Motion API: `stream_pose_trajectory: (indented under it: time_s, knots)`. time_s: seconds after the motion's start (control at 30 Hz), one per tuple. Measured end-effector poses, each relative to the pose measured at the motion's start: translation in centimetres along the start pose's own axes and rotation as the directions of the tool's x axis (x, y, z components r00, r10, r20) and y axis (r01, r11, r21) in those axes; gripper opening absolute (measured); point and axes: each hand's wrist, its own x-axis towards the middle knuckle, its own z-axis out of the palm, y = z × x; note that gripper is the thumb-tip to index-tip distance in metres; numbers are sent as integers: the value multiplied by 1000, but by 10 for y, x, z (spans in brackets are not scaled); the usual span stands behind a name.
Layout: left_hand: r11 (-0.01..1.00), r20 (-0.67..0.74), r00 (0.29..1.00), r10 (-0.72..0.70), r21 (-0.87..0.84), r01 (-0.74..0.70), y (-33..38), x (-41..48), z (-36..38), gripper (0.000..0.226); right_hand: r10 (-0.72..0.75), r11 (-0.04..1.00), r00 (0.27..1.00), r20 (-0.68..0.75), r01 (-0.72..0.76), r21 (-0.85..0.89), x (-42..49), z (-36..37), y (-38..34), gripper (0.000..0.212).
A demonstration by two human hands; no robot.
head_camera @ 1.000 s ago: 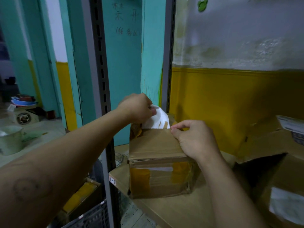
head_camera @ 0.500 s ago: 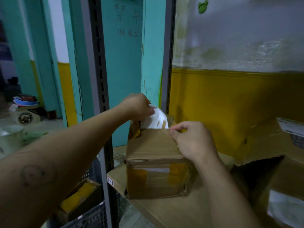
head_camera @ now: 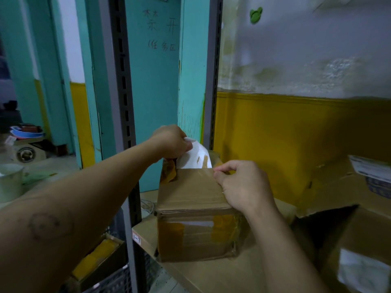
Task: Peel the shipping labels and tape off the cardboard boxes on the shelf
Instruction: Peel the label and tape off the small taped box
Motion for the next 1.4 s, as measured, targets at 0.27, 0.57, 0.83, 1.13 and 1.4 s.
stream_pose_trajectory:
  time_s: [0.27, 0.57, 0.83, 1.13, 1.4]
  knots:
    - [998, -9, 998, -57, -1, 57, -5, 11, 5, 36, 0, 1000, 1000, 9, 0, -8, -1, 0, 0, 11]
    - [994, -20, 994, -110, -8, 110, -11, 22, 15, 27, -2, 999, 1000, 14, 3, -37, -1, -1, -1, 11]
    - [981, -76, 983, -166, -119, 156, -16, 30, 23, 28, -5, 998, 1000, 16, 6, -68, -2, -3, -3, 12]
    - [952, -74, 974, -214, -240, 191, -19, 35, 27, 28, 2, 998, 1000, 9, -1, -65, -4, -5, -3, 12]
    - [914, -80, 955, -287, -322, 248, -21, 39, 32, 34, 11, 995, 1000, -16, -13, -104, -6, -3, -3, 11]
